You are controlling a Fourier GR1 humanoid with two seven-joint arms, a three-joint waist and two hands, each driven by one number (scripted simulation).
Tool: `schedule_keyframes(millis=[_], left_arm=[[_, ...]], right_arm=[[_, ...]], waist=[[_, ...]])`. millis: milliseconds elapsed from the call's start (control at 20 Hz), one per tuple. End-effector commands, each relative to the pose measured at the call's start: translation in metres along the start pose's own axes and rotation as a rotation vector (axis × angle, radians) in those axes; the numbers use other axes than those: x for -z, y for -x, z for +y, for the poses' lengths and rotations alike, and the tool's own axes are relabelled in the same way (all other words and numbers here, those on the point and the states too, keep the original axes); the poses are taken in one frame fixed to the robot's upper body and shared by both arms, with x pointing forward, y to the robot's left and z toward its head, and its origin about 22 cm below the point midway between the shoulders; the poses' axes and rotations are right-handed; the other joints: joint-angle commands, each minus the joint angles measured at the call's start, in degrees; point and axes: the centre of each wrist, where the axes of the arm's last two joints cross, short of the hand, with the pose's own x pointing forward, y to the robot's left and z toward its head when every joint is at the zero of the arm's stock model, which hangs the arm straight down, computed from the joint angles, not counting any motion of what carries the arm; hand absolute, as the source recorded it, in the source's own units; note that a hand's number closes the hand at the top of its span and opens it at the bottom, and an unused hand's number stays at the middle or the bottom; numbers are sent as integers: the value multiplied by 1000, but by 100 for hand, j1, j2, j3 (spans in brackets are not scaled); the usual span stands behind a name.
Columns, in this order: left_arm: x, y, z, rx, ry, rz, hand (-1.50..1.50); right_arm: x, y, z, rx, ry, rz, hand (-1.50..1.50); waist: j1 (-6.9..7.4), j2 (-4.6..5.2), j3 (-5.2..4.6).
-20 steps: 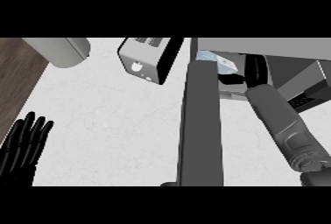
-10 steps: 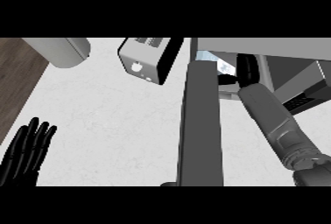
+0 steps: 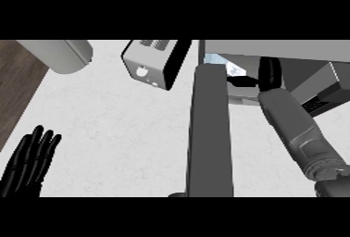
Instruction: Pick up the milk, place it into the microwave and close the microwave
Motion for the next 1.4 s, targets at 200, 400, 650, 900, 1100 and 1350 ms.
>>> schedule_keyframes(millis=[200, 400, 650, 900, 1100, 1350], left_arm=[[0, -10, -9, 4, -19, -8, -150], [-6, -12, -9, 12, -4, -4, -150], [-8, -16, -9, 15, 4, 1, -150], [6, -19, -16, -9, -26, 27, -150], [-11, -9, -17, -23, -12, 24, -150], [-4, -6, -21, -29, -15, 7, -150]], right_arm=[[16, 9, -28, 15, 85, -30, -150], [6, 28, -36, 17, 93, -19, -150], [2, 35, -40, 134, 39, -8, -150], [3, 30, -35, 235, -20, -9, -150], [-10, 51, -44, 311, -21, 21, -150], [-35, 63, -29, 392, -92, 44, -150]], waist=[[-96, -37, 0], [-126, -62, -2], [-128, -60, 0], [-309, -118, -7], [-257, -119, -9], [-366, -157, -14]])
